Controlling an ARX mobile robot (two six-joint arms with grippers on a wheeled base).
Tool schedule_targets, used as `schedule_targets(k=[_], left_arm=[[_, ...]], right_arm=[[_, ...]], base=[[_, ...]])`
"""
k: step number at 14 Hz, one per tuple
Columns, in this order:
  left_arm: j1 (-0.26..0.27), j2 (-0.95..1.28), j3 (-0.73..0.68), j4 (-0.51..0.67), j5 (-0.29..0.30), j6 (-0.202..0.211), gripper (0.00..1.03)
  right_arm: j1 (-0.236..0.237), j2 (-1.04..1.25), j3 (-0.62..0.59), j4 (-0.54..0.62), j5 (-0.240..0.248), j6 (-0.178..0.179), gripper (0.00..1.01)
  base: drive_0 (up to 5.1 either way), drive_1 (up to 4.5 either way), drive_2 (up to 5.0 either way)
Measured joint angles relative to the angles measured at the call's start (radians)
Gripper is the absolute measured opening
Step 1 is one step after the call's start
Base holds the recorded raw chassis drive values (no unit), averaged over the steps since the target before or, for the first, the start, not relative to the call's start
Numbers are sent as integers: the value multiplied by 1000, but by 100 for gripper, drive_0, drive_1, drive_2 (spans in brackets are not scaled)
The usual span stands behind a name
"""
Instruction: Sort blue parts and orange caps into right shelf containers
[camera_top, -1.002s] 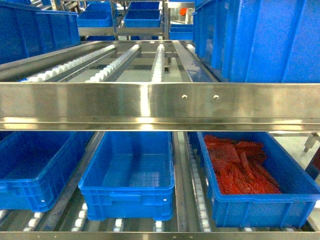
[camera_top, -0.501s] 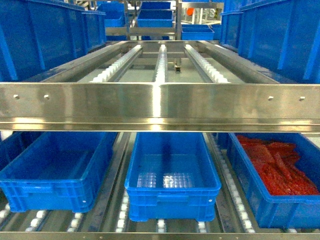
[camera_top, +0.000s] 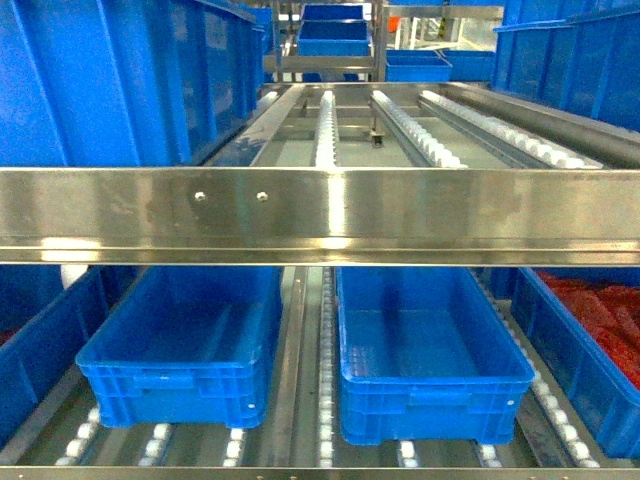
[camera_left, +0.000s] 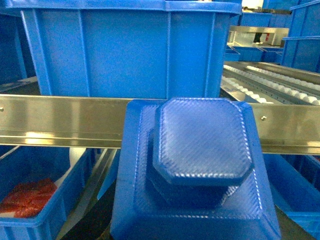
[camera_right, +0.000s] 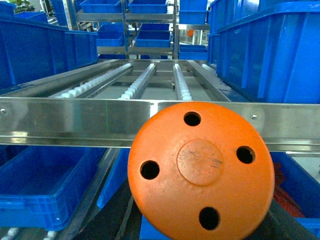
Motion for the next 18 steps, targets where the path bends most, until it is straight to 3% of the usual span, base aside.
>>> schedule_targets(k=[4, 18], left_arm=[[0, 0, 0, 2, 0, 0, 42], [0, 0, 0, 4, 1, 0, 42]], right_arm=[[0, 0, 0, 2, 0, 0, 43], [0, 0, 0, 0, 0, 0, 43]], base=[[-492, 253, 253], [0, 0, 0]])
